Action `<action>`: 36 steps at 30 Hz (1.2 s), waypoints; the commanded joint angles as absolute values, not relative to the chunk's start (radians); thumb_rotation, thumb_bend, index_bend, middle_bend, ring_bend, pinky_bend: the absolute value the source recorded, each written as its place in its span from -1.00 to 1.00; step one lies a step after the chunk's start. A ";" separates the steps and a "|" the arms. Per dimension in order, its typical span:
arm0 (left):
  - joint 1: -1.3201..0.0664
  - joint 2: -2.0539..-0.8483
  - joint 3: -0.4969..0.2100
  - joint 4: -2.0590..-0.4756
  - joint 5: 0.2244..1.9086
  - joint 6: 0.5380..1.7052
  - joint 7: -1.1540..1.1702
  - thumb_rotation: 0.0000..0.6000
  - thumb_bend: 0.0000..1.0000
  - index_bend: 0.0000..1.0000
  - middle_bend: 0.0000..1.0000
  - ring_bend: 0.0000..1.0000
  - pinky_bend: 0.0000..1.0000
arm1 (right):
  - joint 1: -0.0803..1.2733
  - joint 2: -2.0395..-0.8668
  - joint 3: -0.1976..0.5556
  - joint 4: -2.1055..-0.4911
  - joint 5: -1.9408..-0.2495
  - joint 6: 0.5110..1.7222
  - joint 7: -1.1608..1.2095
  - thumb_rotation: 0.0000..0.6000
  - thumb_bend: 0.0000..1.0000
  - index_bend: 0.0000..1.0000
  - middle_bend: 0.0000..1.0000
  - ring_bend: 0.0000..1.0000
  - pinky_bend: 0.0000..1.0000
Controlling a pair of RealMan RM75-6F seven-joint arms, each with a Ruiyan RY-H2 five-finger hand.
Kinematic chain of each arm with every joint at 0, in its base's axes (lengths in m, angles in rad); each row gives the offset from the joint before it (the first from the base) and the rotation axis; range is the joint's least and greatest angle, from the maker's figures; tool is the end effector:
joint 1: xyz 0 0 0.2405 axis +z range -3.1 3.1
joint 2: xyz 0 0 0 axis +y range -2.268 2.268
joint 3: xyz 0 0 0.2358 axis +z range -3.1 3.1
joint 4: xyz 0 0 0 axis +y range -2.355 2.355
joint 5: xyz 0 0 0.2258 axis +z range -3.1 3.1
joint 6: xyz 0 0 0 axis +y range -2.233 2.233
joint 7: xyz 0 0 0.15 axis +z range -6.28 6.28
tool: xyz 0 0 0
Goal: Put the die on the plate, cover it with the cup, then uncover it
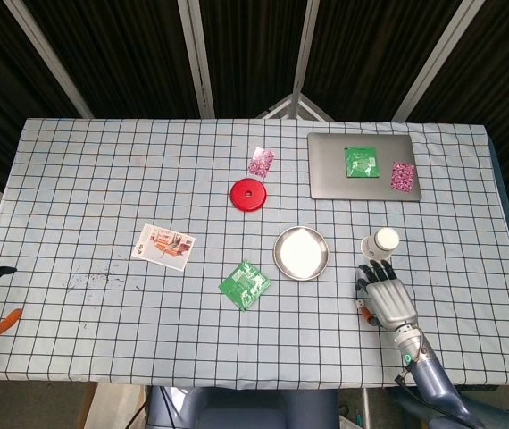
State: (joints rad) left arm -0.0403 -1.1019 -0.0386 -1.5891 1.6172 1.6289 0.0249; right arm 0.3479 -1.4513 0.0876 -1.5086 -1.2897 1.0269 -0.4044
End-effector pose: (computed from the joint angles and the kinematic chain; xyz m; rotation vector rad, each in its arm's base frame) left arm -0.2894 0.1696 0.1539 -1.4026 -0.7374 -0.9687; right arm -0.2524 -0.2502 -0.0115 1.7794 -0.9822 0.6422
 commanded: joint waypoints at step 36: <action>-0.048 -1.109 -0.035 -1.597 1.611 1.611 0.061 1.00 -0.48 -0.38 -1.00 -1.00 -0.74 | 0.377 -1.467 0.054 -1.487 -1.277 1.042 -0.360 1.00 -0.27 0.05 -0.72 -0.90 -1.00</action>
